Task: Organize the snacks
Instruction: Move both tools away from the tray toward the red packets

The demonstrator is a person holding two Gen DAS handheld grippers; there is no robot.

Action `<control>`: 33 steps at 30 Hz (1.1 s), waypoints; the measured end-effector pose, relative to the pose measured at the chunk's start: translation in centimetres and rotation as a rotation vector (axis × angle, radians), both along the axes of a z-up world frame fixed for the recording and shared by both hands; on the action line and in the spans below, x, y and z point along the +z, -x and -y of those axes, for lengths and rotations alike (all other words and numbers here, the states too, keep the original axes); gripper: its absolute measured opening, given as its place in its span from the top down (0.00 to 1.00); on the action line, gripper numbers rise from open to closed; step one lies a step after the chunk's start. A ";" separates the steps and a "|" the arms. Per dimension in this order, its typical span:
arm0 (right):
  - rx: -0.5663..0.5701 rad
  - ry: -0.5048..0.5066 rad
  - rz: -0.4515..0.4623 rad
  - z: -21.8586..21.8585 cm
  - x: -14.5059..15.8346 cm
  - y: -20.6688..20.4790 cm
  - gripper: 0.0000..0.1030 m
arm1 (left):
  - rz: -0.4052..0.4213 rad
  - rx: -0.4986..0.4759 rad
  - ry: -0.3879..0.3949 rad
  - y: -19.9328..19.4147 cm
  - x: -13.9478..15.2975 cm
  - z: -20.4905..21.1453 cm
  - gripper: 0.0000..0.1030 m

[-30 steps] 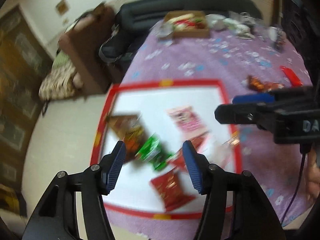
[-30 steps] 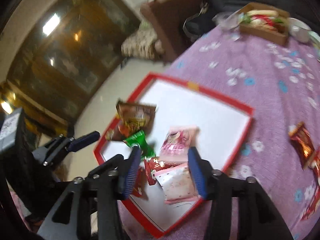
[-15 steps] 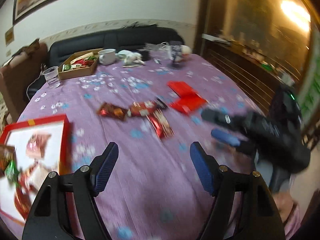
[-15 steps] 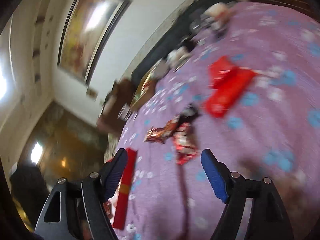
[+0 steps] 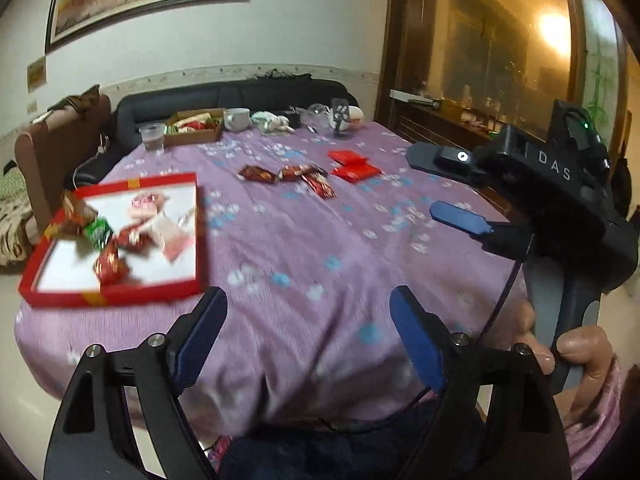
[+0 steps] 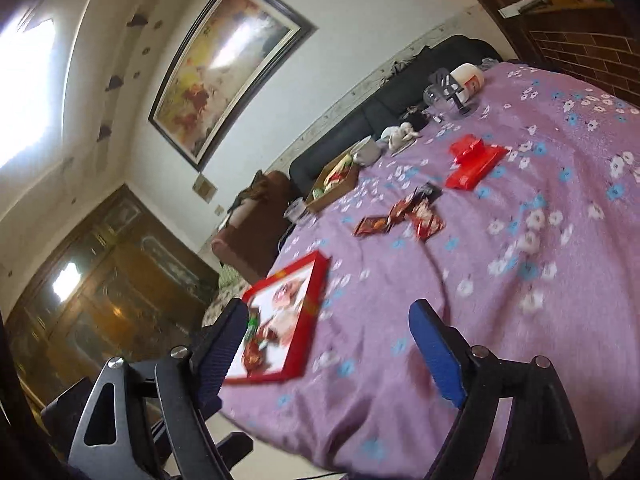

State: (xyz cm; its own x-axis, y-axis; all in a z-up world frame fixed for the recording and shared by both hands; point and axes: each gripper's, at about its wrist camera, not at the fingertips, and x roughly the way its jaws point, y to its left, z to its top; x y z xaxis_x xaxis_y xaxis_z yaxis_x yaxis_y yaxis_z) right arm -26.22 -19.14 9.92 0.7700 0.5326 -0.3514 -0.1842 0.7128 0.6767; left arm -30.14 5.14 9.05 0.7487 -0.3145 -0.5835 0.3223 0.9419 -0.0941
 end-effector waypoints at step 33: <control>-0.038 0.207 -0.115 -4.3 0.6 -11.3 0.15 | -0.033 -0.028 -0.055 -10.6 0.0 -8.3 0.18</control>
State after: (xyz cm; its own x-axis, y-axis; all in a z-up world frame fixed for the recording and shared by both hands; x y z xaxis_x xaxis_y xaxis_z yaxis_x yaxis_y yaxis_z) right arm -14.96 -14.87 10.53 0.7369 0.4111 -0.5366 -0.0846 0.8437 0.5301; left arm -19.56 13.40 9.04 0.7204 -0.3016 -0.6246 0.3461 0.9367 -0.0532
